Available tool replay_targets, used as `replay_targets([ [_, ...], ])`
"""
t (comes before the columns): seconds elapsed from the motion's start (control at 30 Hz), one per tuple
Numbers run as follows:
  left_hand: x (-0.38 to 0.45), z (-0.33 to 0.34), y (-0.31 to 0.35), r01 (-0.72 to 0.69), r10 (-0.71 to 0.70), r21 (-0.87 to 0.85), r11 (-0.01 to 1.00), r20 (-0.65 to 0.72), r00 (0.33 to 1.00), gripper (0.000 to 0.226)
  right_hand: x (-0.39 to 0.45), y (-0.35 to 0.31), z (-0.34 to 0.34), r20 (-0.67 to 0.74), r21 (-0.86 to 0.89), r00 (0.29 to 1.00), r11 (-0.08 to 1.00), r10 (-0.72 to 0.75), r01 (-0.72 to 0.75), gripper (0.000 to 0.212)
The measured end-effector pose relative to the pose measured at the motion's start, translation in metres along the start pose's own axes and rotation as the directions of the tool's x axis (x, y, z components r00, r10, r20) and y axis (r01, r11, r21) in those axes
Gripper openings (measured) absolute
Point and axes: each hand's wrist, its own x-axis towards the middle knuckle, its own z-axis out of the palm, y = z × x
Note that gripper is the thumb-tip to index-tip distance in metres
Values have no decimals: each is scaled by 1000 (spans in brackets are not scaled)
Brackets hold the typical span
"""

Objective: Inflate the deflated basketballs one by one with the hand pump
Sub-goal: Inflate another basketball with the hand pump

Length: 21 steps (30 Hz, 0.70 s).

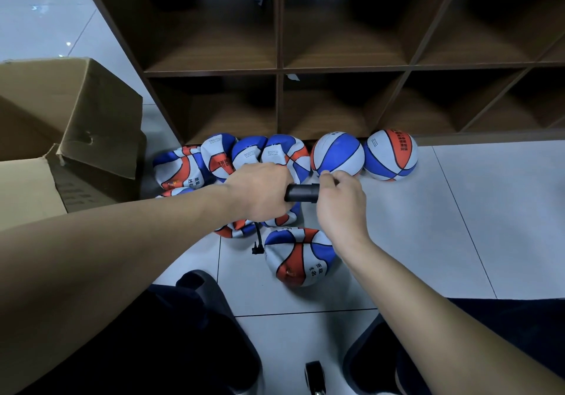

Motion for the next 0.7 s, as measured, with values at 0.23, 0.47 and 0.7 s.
replay_targets([
  [0.23, 2, 0, -13, -55, 55, -15, 998, 4, 998, 25, 10, -2, -6, 100, -44, 995, 999, -10, 14, 41],
  [0.47, -1, 4, -50, 28, -17, -80, 996, 132, 991, 23, 45, 11, -41, 7, 56, 987, 985, 163, -164, 46],
  [0.7, 1, 7, -44, 26, -20, -56, 998, 104, 994, 31, 41, 6, -42, -86, 42, 994, 997, 66, -63, 38],
])
